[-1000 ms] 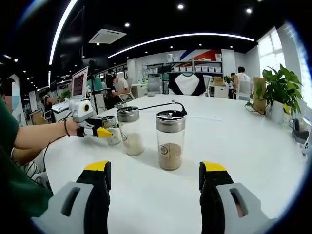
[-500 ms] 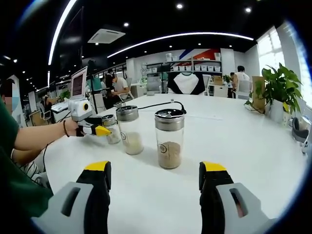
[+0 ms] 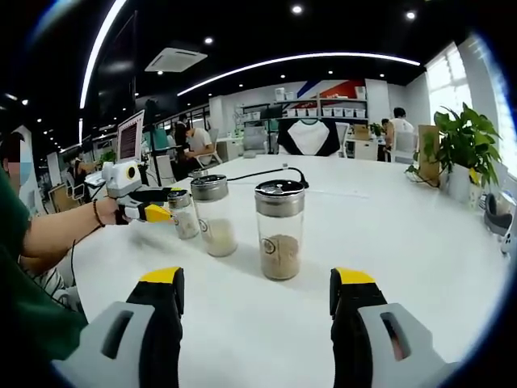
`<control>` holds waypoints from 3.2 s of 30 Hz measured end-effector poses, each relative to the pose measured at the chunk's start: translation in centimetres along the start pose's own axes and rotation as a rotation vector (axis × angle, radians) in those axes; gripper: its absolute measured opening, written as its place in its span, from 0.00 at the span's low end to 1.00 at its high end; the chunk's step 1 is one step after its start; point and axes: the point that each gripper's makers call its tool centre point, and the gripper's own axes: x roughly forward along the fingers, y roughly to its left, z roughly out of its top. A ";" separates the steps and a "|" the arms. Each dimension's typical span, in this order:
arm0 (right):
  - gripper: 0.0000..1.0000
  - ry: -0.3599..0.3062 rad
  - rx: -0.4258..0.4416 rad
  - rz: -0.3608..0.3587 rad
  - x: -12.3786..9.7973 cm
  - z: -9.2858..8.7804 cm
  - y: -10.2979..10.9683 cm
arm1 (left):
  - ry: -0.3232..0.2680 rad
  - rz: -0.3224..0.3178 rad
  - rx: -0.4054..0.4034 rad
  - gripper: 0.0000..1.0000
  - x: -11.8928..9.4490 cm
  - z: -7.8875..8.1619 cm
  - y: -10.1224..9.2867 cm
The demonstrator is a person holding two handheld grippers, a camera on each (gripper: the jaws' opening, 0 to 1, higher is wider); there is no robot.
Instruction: Rotate the seasoning bottle until the label or dispensing opening points toward the visible target arrow and the bottle remains upright within the marked orientation range
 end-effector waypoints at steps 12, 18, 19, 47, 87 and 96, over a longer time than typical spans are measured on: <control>0.74 -0.005 -0.004 0.001 -0.1 0.2 0.1 | -0.018 0.156 0.027 0.66 -2.2 0.9 -0.4; 0.74 -0.004 -0.007 0.001 -0.1 0.2 0.2 | -0.025 0.243 0.029 0.66 -3.5 1.3 -1.2; 0.74 -0.004 -0.008 0.002 0.0 0.2 0.2 | -0.030 0.258 0.025 0.66 -3.8 1.5 -1.5; 0.74 -0.001 -0.001 0.028 0.7 0.0 1.2 | -0.111 0.551 -0.044 0.78 -8.9 4.3 -3.2; 0.73 -0.026 0.015 -0.001 -0.2 0.3 0.6 | -0.149 0.623 -0.070 0.78 -8.7 7.4 4.4; 0.73 -0.032 0.011 -0.007 -0.4 0.6 0.4 | -0.082 0.686 -0.076 0.77 -8.8 5.9 8.7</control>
